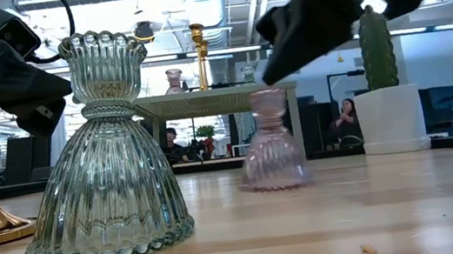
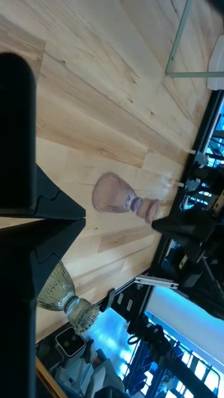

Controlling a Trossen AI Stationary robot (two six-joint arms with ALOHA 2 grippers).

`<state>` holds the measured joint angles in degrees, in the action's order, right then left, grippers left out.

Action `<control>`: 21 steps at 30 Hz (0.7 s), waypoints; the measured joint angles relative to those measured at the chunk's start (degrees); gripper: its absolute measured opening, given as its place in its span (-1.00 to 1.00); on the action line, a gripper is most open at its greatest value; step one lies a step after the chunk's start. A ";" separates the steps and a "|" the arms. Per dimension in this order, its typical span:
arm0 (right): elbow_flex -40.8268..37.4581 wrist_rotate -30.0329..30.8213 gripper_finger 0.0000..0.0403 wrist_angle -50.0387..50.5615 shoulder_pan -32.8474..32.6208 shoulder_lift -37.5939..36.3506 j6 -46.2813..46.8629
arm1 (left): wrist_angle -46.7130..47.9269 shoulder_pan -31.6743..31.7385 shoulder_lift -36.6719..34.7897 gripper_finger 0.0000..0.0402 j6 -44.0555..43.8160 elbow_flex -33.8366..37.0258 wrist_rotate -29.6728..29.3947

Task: Pick & Place candle stick holders
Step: Put the pink glass candle holder on the shelf

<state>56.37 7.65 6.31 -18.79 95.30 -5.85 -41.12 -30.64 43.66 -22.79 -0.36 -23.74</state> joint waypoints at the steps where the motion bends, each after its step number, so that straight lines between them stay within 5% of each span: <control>1: -0.03 -0.66 -0.98 -1.01 1.05 0.01 -1.00 | 0.00 -0.01 0.00 -0.97 0.06 0.00 0.00; 13: 0.17 -7.88 -0.99 -10.30 12.63 -0.11 -6.63 | 0.01 0.17 0.01 -0.97 10.11 0.00 -4.95; 21: 0.21 -12.60 -1.00 2.92 13.74 -0.22 -4.24 | 0.15 3.19 1.23 -0.97 10.32 0.00 -4.27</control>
<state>56.58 -4.96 9.23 -5.05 95.08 -10.09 -40.97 -27.46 44.89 -12.46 -0.36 -28.00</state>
